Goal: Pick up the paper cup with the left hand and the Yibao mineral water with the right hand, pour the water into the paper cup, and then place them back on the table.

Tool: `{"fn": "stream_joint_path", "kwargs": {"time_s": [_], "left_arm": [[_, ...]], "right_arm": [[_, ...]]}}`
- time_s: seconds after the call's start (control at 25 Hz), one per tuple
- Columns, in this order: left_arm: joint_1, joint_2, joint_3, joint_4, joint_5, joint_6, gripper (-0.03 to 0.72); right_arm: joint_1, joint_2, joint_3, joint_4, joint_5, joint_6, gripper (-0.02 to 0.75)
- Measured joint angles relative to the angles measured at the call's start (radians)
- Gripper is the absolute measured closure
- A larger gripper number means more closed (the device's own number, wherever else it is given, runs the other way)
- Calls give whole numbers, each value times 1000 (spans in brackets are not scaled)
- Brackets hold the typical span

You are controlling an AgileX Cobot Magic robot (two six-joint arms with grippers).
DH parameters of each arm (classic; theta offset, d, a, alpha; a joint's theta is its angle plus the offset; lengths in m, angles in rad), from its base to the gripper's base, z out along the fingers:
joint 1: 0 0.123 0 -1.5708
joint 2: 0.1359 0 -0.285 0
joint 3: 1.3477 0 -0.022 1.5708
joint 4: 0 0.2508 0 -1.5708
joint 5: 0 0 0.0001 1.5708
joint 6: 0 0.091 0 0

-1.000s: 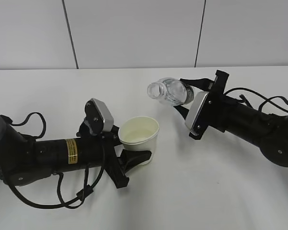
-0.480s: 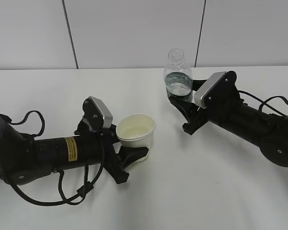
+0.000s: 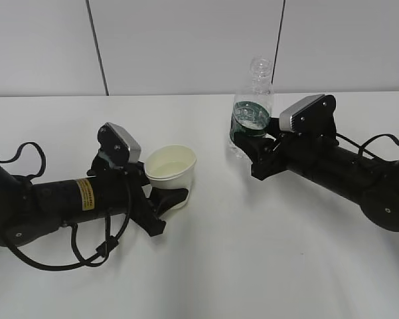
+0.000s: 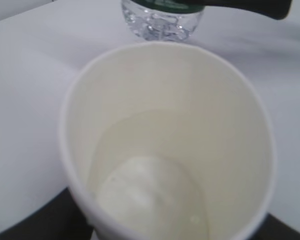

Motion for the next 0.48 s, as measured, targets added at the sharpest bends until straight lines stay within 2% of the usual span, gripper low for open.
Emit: {"fn": "stream_joint_path", "kwargs": {"time_s": [0.32, 0.48], "left_arm": [[76, 0, 0, -28, 3, 4, 260], [98, 0, 0, -74, 6, 46, 260]], "right_arm": [[0, 0, 0, -1, 93, 81, 286], [0, 0, 0, -32, 132, 81, 286]]}}
